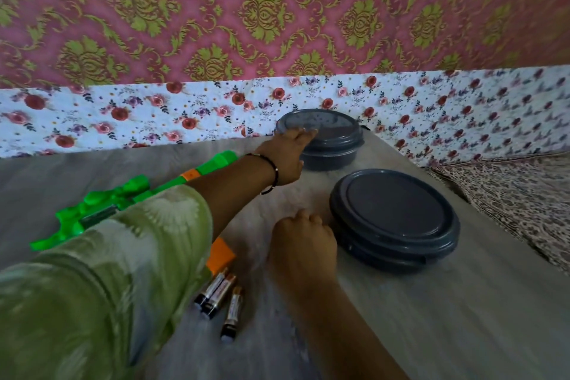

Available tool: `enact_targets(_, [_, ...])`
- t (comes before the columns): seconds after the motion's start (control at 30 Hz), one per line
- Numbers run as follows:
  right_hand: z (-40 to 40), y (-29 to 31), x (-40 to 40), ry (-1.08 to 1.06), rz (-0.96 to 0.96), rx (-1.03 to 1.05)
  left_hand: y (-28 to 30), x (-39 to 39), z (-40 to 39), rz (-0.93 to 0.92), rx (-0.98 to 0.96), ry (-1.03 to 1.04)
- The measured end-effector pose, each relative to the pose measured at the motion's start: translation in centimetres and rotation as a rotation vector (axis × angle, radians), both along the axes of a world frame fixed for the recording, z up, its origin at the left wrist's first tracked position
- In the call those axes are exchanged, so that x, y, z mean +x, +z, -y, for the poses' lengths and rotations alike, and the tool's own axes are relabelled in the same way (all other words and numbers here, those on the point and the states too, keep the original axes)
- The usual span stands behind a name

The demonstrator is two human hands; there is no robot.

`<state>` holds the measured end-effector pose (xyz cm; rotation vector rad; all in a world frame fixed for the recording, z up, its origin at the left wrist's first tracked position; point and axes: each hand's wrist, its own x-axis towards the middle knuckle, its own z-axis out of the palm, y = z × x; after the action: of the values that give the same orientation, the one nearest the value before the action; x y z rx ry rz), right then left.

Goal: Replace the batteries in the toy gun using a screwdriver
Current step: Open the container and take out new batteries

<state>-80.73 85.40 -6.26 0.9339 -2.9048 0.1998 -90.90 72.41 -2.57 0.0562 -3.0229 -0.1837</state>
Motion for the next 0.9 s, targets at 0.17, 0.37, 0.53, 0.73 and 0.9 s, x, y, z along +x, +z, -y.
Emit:
enact_targets(0.17, [0.0, -0.3, -0.2, 0.009, 0.009, -0.018, -0.8, -1.3, 0.5, -0.012, -0.044, 0.026])
enact_targets(0.37, [0.0, 0.0, 0.0, 0.034, -0.021, -0.112, -1.7, 1.3, 0.9, -0.099, 0.062, 0.024])
enact_targets(0.53, [0.0, 1.1, 0.6, 0.166, -0.133, -0.243, -1.4, 6.4, 2.4, -0.085, 0.164, -0.004])
enact_targets(0.73, [-1.1, 3.2, 1.2, 0.257, -0.345, -0.563, -0.9, 13.1, 4.5, -0.091, 0.231, 0.002])
enact_targets(0.9, [-2.3, 2.9, -0.3, 0.204, -0.3, -0.545, -1.8, 18.2, 6.4, -0.165, 0.307, 0.065])
